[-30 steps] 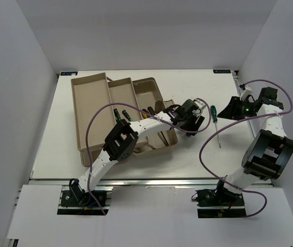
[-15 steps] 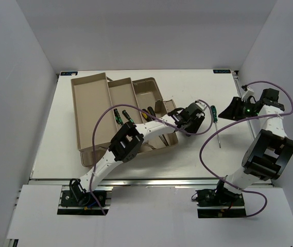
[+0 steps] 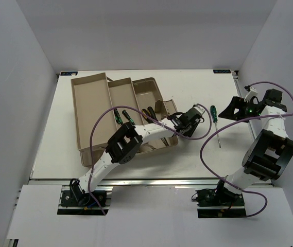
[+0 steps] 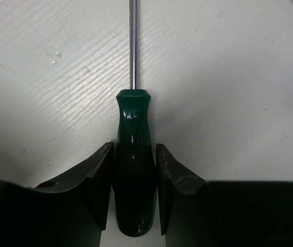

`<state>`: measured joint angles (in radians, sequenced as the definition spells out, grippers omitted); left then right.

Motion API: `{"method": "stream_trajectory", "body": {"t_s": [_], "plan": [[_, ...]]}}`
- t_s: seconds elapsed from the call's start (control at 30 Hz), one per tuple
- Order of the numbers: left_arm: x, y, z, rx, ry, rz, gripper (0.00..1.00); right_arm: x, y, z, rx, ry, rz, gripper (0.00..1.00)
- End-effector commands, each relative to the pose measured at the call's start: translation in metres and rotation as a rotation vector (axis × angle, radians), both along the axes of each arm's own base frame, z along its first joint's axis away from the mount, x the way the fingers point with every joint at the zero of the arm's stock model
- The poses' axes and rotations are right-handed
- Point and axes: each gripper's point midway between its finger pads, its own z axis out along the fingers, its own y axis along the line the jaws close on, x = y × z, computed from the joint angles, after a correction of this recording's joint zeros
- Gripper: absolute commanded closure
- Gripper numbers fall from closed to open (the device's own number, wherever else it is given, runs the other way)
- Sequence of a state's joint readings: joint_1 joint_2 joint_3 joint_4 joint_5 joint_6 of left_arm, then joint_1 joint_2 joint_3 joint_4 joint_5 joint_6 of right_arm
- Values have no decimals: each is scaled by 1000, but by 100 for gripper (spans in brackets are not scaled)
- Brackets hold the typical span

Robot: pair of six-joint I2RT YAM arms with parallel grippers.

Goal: Sort the tools into containers

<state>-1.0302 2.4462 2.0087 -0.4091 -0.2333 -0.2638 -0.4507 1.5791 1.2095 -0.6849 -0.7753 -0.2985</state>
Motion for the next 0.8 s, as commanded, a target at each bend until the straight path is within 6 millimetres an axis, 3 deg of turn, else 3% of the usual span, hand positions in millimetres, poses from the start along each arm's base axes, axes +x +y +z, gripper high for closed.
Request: {"method": "stream_trajectory", "body": {"t_s": [0.0, 0.07, 0.1, 0.13, 0.23, 0.33, 0.37, 0.47, 0.5, 0.53, 0.57, 0.6, 0.67, 0.7, 0.73, 0.77], "plan": [[-7, 8, 37, -2, -3, 11, 94, 6, -11, -2, -71, -28, 2, 11], [0, -3, 82, -90, -51, 4, 99, 6, -14, -2, -96, -41, 4, 11], [1, -3, 90, -101, -59, 3, 100, 6, -15, -2, -101, -44, 3, 11], [5, -8, 118, -155, -84, 5, 100, 8, -16, -1, -107, -52, 0, 11], [13, -12, 164, -242, -119, 35, 100, 12, -19, 5, -131, -97, -8, 12], [13, -10, 203, -342, -125, 55, 100, 15, -18, 6, -132, -118, -6, 37], [11, -8, 224, -392, -127, 66, 100, 15, -18, 3, -121, -106, -6, 68], [17, 5, 246, -482, -98, 122, 100, 19, -20, -2, -109, -67, -10, 100], [18, 14, 272, -537, -118, 134, 100, 22, -22, -2, -117, -66, -13, 100], [23, 26, 280, -551, -129, 159, 100, 25, -21, -3, -127, -67, -10, 100], [27, 39, 281, -545, -143, 201, 100, 28, -22, -5, -140, -69, -8, 84], [25, 56, 308, -581, -175, 220, 100, 30, -23, -7, -164, -68, -9, 73], [37, 91, 320, -577, -205, 297, 100, 35, -17, -7, -190, -86, 17, 45], [40, 122, 341, -590, -230, 341, 100, 37, -11, -8, -200, -89, 31, 33], [41, 139, 348, -584, -244, 372, 100, 38, -9, -7, -204, -94, 35, 15], [43, 159, 353, -570, -258, 411, 100, 39, -6, -8, -199, -96, 41, 11]]}}
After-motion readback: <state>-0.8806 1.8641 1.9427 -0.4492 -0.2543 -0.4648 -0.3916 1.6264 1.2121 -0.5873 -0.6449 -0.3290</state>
